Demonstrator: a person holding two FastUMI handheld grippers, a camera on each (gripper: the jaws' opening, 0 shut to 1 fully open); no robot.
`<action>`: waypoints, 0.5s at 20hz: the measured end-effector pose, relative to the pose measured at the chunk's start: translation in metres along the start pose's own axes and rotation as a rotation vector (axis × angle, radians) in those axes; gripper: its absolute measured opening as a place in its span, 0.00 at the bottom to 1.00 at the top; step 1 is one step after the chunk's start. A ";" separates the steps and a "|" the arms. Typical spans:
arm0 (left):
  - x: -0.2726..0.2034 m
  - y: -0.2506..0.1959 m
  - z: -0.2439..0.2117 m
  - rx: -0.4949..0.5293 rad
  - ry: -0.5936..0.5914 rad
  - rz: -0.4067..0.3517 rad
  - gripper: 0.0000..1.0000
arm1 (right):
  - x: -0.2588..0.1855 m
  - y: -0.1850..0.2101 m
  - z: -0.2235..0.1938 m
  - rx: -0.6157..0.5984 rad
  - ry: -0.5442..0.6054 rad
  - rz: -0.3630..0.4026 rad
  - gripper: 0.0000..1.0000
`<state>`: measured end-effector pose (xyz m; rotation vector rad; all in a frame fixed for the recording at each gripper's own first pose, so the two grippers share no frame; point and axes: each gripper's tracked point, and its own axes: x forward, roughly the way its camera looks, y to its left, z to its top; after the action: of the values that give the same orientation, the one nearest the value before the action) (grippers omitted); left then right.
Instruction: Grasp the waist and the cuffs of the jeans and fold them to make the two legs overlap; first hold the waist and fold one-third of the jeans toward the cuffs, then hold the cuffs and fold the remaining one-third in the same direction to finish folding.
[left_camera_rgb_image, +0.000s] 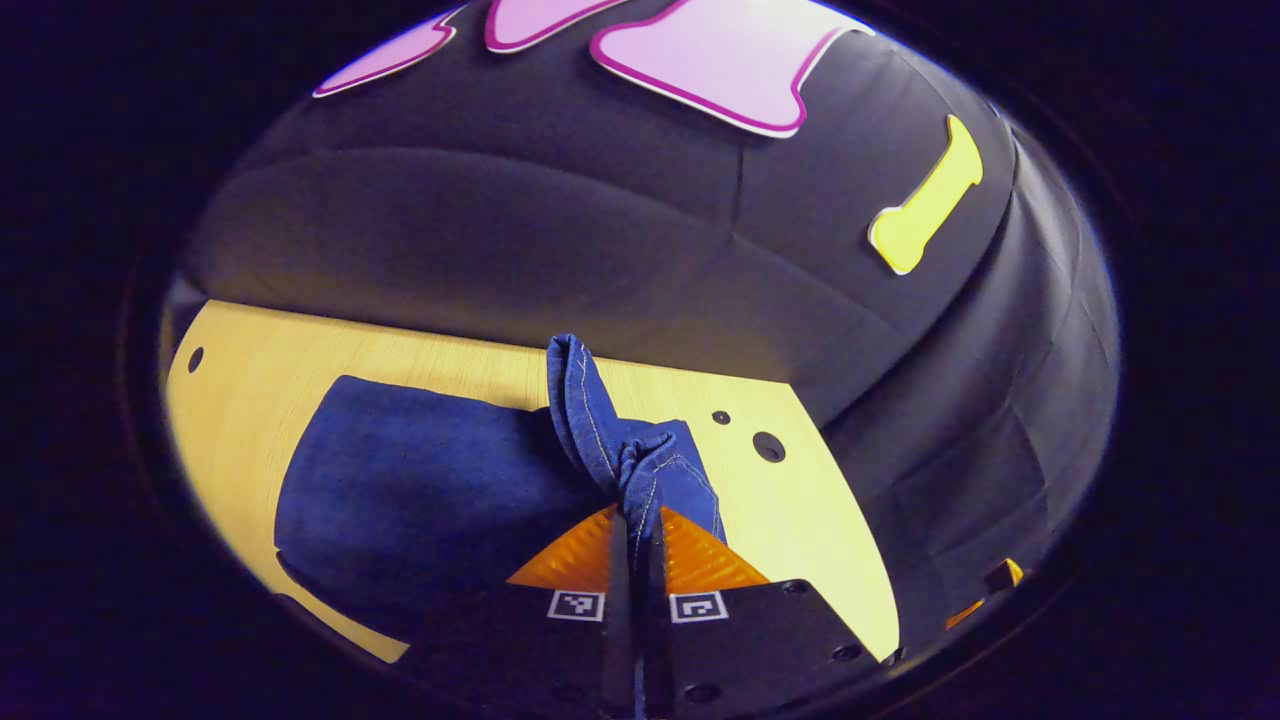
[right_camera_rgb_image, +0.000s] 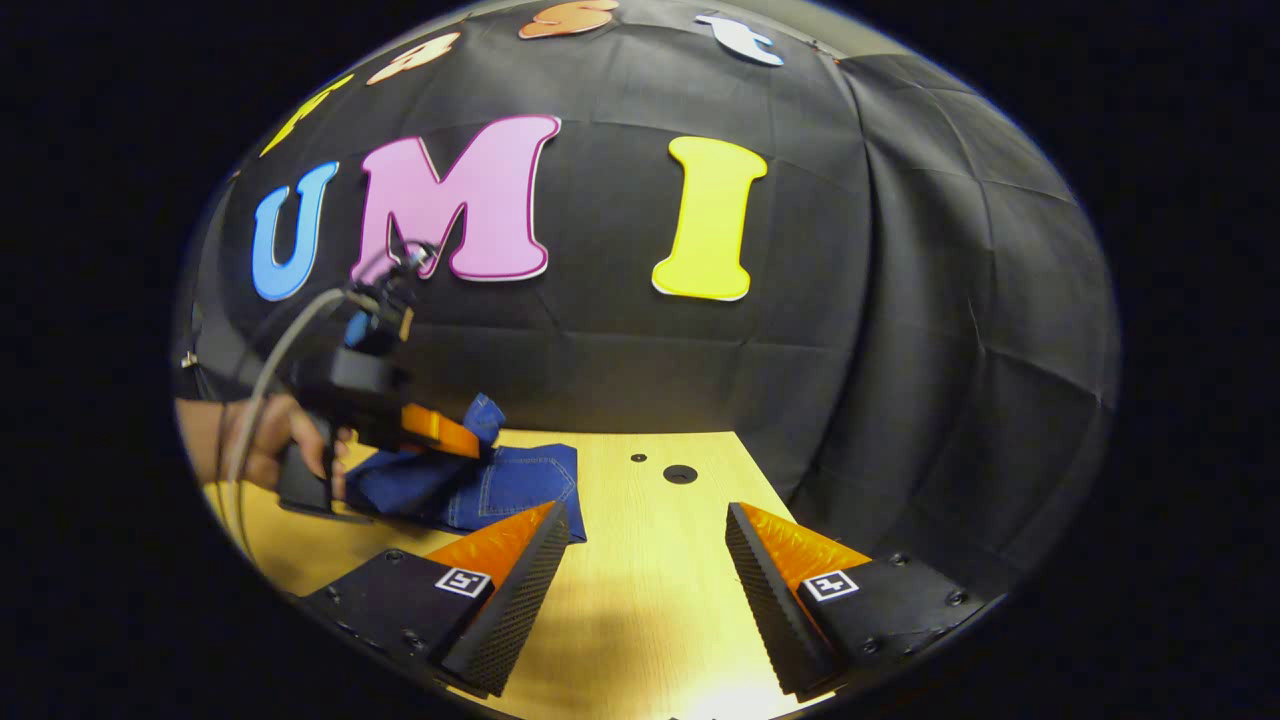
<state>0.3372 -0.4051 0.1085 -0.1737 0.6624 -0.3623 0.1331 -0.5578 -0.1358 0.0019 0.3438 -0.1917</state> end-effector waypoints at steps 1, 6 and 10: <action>-0.003 -0.005 0.002 0.019 0.003 -0.015 0.10 | -0.007 -0.002 0.006 0.008 -0.012 -0.001 0.96; -0.060 -0.042 0.034 -0.109 -0.074 -0.190 0.72 | -0.033 -0.002 0.027 -0.020 -0.039 -0.010 0.96; -0.138 -0.018 0.064 -0.069 -0.289 -0.137 0.97 | -0.058 0.013 0.048 -0.029 -0.076 0.026 0.96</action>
<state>0.2722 -0.3661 0.2415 -0.3318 0.3782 -0.4361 0.0983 -0.5358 -0.0717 -0.0300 0.2705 -0.1609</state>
